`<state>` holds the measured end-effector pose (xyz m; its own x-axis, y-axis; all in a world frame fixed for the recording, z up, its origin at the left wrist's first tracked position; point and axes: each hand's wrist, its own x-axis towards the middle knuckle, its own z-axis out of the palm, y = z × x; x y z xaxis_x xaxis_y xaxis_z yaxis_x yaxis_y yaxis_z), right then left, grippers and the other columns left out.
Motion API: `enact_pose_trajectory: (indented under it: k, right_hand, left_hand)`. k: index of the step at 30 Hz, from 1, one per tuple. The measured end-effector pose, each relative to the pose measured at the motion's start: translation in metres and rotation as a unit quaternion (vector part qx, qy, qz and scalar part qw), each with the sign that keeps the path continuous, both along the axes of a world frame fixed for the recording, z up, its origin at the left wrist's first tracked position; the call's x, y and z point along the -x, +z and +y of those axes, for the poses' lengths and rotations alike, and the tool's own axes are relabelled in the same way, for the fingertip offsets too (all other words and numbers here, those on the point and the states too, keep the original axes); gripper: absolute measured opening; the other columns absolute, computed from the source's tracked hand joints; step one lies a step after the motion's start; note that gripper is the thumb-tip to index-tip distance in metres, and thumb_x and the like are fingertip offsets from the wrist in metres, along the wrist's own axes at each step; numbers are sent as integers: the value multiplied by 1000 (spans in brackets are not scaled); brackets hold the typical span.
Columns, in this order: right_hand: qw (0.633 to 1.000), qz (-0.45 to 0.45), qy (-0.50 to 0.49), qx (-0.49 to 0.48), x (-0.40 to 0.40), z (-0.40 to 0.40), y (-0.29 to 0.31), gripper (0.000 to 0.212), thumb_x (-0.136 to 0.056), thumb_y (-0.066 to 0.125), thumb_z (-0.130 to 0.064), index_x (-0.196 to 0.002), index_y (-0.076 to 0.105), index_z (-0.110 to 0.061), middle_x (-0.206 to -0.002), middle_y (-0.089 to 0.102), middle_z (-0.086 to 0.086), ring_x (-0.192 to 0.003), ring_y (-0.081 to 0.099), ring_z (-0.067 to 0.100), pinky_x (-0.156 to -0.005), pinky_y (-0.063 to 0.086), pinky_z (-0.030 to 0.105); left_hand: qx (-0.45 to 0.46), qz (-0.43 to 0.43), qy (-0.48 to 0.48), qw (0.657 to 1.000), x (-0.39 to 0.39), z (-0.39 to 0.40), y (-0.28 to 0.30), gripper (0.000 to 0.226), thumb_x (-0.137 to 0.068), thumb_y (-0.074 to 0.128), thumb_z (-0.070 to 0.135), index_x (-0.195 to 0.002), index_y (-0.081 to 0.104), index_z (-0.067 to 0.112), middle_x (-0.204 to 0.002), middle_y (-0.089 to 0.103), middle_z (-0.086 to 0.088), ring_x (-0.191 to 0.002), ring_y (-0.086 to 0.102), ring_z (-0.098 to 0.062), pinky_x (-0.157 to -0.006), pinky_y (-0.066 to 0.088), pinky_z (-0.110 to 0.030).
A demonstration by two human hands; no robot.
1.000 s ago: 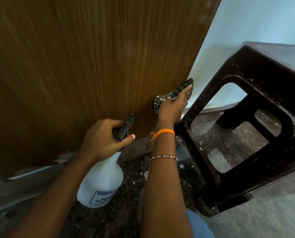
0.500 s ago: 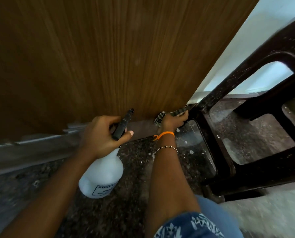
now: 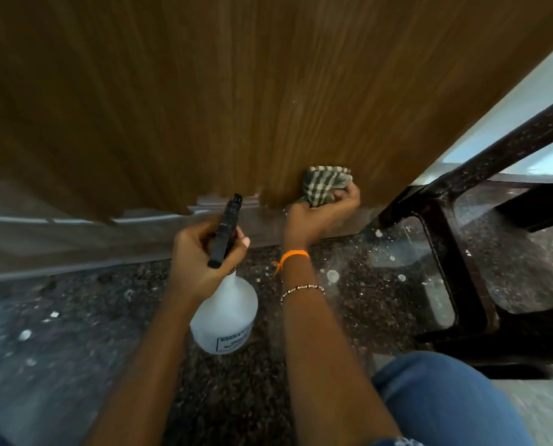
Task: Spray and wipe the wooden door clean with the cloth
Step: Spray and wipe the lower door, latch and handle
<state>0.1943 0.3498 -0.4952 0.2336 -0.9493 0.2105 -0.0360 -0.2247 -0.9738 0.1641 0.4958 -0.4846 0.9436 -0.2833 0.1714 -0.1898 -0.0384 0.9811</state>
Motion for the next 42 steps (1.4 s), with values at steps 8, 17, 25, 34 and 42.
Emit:
enact_pose_trajectory:
  k: [8,17,25,34,42]
  right_hand:
    - [921,93,320,201,8,100,-24,66,-70,63,3,-130,41,-11,-124,51,13,-111,44,25,-82,45,38]
    - [764,-7,232,602,-34,122,40,47,-92,41,-1,-128,41,-31,-122,38,0,-103,42,26,-75,39,40]
    - [404,-2,259,877,-58,77,40,45,-98,45,-13,-142,46,-24,-129,36,6,-114,37,25,-89,34,40]
    - [197,40,304,931,-65,73,-11,52,-92,34,-15,-144,28,-12,-138,30,7,-116,35,25,-90,31,39]
    - [477,-80,248,840,-75,141,42,46,-98,48,-14,-144,43,-16,-147,34,1,-138,26,24,-115,15,40]
  left_hand:
    - [17,26,85,996,6,71,-8,14,-76,68,21,-75,63,8,-50,56,14,-44,48,-3,-48,40,-14]
    - [7,45,147,988,1,110,-6,18,-72,70,27,-73,64,10,-52,59,14,-47,54,-1,-52,41,-12]
    - [-2,100,232,967,-10,121,-14,23,-69,68,38,-57,58,21,-44,49,9,-44,43,-10,-54,35,-29]
    - [-1,89,237,967,-11,151,-29,29,-65,66,50,-58,60,22,-51,51,-1,-49,48,-22,-53,40,-43]
    - [7,59,231,971,-7,165,-29,33,-68,68,45,-66,64,12,-55,57,-9,-51,55,-27,-54,44,-41]
